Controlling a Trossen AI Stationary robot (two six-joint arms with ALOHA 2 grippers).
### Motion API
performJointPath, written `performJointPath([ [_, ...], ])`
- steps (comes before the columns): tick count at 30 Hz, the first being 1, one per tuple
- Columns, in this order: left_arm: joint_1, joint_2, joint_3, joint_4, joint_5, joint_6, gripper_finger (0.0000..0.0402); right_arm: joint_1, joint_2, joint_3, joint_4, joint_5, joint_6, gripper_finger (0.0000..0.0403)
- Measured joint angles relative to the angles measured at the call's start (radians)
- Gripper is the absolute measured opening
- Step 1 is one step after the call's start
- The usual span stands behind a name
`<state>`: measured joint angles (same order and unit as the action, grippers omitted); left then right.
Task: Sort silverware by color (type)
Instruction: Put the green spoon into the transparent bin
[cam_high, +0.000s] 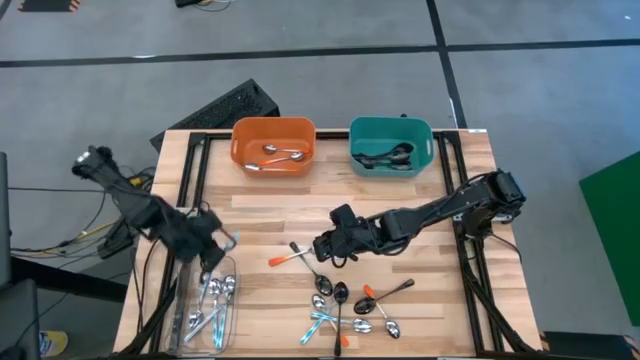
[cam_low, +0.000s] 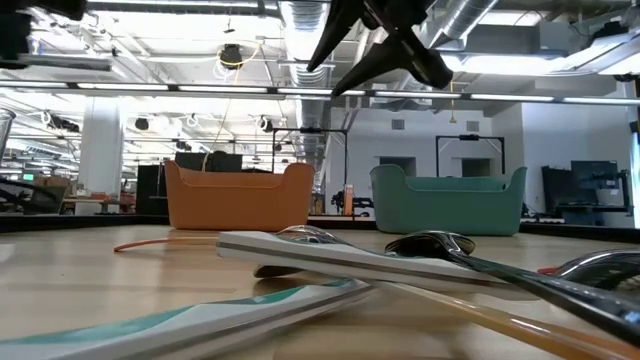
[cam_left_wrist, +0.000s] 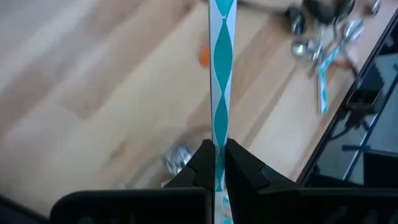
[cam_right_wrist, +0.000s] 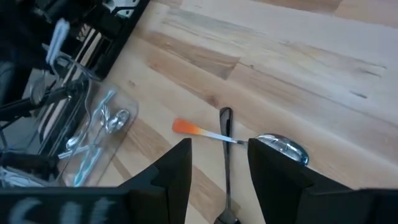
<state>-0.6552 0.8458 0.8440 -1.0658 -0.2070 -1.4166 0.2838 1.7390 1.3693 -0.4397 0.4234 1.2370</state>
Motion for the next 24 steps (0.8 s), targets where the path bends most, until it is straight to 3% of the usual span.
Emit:
performJointPath([
  [13, -0.459, 0.23, 0.0, 0.049, -0.12, -0.55, 0.0007, 0.044, 0.0, 0.0, -0.002, 0.024, 0.073, 0.0177],
  [20, -0.537, 0.354, 0.0, 0.074, -0.104, -0.665, 0.0011, 0.042, 0.0, 0.0, -0.064, 0.005, 0.068, 0.0177],
  [24, -0.536, 0.383, 0.0, 0.082, -0.093, -0.654, 0.0044, 0.038, 0.0, 0.0, -0.165, -0.051, 0.067, 0.0177],
])
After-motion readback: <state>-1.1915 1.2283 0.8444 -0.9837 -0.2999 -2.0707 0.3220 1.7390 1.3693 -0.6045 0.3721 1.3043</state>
